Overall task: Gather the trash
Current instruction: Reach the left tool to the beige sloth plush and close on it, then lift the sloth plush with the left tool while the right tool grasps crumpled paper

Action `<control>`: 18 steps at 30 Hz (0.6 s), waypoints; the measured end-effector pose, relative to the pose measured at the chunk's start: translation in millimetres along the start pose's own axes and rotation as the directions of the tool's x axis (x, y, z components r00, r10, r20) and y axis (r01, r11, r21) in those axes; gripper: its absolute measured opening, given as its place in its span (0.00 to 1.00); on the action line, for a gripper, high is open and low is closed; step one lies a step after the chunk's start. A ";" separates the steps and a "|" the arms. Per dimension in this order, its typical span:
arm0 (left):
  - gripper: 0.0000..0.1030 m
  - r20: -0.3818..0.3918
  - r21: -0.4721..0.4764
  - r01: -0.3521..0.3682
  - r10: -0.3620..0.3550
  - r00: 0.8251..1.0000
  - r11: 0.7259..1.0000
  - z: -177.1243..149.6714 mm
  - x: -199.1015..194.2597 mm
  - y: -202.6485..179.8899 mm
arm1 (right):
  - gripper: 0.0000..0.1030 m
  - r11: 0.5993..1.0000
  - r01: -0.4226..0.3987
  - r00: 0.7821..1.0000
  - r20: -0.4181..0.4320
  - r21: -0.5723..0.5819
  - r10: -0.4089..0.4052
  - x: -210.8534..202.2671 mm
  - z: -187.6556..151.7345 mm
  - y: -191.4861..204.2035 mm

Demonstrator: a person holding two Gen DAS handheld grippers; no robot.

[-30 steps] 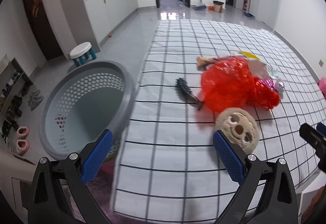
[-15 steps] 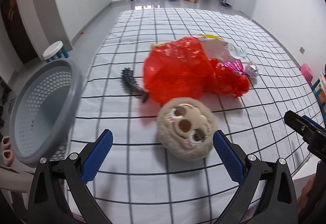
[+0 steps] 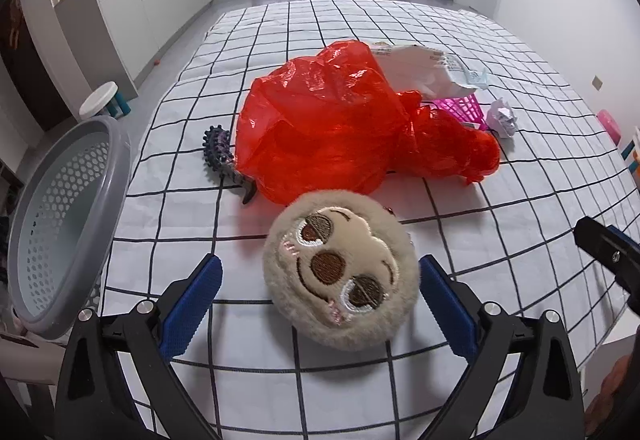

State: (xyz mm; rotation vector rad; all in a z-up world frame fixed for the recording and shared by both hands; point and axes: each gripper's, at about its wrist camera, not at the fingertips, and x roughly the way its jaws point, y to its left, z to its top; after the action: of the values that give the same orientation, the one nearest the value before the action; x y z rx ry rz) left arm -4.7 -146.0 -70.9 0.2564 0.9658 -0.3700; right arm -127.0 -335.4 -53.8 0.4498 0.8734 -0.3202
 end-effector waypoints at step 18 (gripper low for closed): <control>0.58 0.088 0.011 -0.074 0.072 0.994 0.997 -3.9 -34.6 21.0 | 0.92 0.995 0.037 0.999 -0.008 -0.092 -0.038 30.6 45.1 11.2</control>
State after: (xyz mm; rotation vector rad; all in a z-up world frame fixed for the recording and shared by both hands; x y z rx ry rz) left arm -16.6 -118.8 -43.1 0.2855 0.8660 -0.3187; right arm -73.8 -351.0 -50.0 0.3505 0.9031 -0.3110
